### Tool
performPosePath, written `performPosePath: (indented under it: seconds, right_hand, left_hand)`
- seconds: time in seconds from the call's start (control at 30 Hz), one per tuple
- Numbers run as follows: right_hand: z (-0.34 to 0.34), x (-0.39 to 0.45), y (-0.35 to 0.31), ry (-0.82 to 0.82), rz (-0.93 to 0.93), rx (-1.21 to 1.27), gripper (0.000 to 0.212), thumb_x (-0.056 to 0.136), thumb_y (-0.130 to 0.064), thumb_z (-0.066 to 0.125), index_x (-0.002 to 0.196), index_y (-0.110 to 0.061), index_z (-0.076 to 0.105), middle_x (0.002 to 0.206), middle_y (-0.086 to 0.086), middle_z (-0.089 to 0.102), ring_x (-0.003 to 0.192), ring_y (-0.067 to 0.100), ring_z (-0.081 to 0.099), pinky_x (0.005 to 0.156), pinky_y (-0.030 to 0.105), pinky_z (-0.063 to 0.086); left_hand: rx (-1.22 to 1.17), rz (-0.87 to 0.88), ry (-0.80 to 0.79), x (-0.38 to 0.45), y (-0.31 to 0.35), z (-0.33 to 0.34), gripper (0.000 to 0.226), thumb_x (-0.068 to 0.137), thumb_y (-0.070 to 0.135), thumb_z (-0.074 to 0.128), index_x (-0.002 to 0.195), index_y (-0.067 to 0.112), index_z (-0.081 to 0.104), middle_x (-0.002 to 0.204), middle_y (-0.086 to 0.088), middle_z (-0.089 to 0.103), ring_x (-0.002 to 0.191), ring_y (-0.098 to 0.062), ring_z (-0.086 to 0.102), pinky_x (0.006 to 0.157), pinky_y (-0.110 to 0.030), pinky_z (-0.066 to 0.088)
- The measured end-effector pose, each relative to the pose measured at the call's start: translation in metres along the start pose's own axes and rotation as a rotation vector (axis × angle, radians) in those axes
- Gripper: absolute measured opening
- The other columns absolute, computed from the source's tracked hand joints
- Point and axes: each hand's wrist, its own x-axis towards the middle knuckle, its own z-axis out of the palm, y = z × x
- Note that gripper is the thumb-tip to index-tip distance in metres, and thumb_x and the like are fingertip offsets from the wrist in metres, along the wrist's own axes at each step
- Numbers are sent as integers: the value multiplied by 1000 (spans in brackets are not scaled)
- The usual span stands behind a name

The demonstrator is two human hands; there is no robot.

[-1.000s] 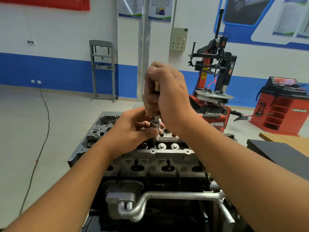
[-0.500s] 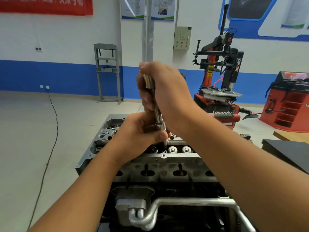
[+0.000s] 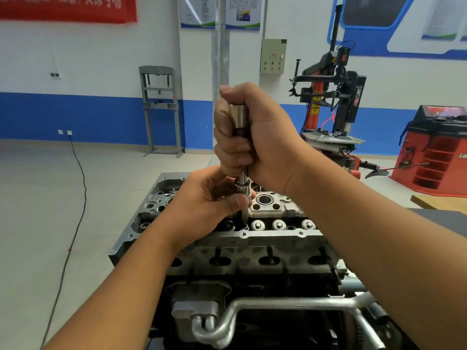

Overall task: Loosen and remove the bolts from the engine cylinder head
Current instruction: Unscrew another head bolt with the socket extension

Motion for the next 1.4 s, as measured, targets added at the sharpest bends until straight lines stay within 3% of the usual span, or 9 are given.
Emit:
performPosePath:
  seconds: [0.13,0.4,0.67,0.77,0.83,0.9,1.03,1.3,1.4]
  right_hand:
    - [1,1,2,258,-79,-143,48,105,-48,48,69,-17,52,53,2,42,45,18,37,52,32,34]
    - [11,5,8,369,-156,-99,45,104,-49,50,73,-17,45,58,0,27,46,14,21,45,25,21]
    - [2,10,4,133,-29,-37,54,103,-45,46,55,-22,42,49,-5,26,44,15,17,47,22,19]
    - [-14,15,4,61,14,13,58,99,-68,42,69,-19,52,54,-2,42,47,18,37,49,26,38]
    - [-37,16,7,230,5,-172,59,100,-69,40,86,-15,60,71,4,60,65,22,57,65,40,55]
    - [-68,10,12,370,-23,-765,45,102,-58,50,102,-16,65,88,-2,65,80,19,63,76,40,54]
    - [-119,-19,32,119,294,-1590,39,95,-50,68,121,-21,70,111,-5,68,102,18,64,86,36,55]
    - [-124,-38,38,178,227,-1966,16,105,-32,54,97,-19,50,85,-3,52,77,21,54,61,39,44]
    - [-121,-48,27,440,176,-1686,17,105,-33,53,94,-21,55,84,-2,57,71,17,56,56,35,40]
  left_hand:
    - [116,12,7,1,1,1,37,87,23,77,111,51,71,105,1,79,107,-19,75,98,-41,61]
    - [176,-17,-1,1,4,2,37,90,21,75,124,35,67,115,7,78,112,-14,73,100,-43,59]
    - [48,-21,-101,4,1,1,34,103,36,52,126,16,67,116,0,77,116,-18,70,101,-20,51]
    - [106,-16,-78,6,0,2,32,100,36,51,119,16,66,104,-1,78,107,-16,71,97,-22,52]
    - [129,-14,-57,7,1,3,28,98,37,51,116,21,65,98,0,78,102,-11,72,94,-25,52]
    - [150,-7,-41,7,1,4,21,99,34,52,114,25,65,96,2,78,102,-10,73,95,-29,52]
    - [237,-5,-20,8,0,7,16,106,22,54,110,32,65,94,2,77,100,-10,73,95,-36,51]
    - [578,-18,-15,0,4,19,16,102,58,34,104,46,44,91,12,60,86,-2,57,79,-39,51]
    - [613,-6,-5,-1,6,19,15,105,56,35,106,44,43,92,15,58,86,1,55,76,-36,47]
